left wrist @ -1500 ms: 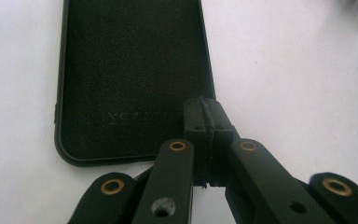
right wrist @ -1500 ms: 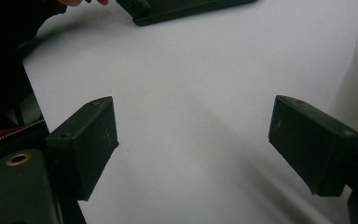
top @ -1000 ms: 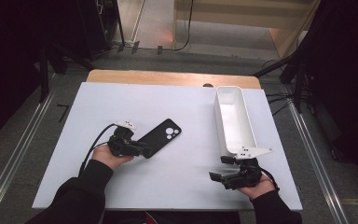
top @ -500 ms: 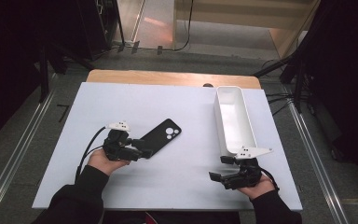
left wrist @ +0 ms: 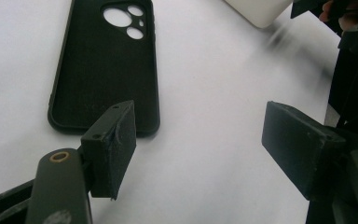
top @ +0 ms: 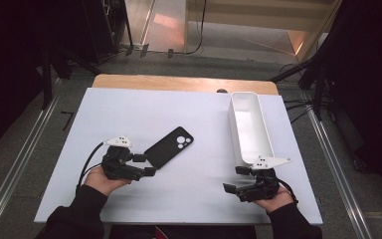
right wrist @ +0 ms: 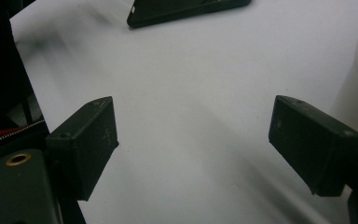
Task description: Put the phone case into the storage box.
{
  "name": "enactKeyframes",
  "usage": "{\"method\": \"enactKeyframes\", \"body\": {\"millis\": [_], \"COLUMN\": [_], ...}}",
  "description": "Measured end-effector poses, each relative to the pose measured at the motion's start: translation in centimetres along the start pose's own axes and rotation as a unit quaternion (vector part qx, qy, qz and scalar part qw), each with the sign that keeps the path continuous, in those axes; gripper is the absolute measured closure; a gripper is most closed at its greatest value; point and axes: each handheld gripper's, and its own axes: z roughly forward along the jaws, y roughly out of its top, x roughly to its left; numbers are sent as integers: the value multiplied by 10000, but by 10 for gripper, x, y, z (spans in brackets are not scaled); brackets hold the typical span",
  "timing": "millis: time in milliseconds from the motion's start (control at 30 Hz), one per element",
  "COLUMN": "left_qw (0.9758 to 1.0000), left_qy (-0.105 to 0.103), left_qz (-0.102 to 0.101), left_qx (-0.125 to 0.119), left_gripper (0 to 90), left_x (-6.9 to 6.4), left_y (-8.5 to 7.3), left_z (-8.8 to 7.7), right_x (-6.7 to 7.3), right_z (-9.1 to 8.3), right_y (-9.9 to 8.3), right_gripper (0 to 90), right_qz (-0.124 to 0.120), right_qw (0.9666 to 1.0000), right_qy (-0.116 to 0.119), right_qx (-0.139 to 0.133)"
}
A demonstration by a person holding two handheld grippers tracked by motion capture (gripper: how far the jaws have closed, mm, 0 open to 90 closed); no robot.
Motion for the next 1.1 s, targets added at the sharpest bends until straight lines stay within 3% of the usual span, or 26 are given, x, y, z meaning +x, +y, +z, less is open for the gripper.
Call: {"method": "enactKeyframes", "body": {"millis": [133, 567, 1100], "left_qw": [9998, 9998, 9995], "left_qy": [92, 189, 279], "left_qz": [125, -105, -136], "left_qx": [133, -16, -25], "left_gripper": [262, 261, 256], "left_x": [-2, -1, 5], "left_y": [-8, -29, -29], "left_z": [-5, -28, -28], "right_x": [0, 0, -1], "right_z": [0, -2, 0], "right_y": [0, -1, -1], "right_gripper": [138, 140, 140], "right_qz": [26, 24, 34], "right_qw": [10000, 10000, 10000], "right_qy": [14, -4, 45], "right_qx": [-19, -9, -4]}}
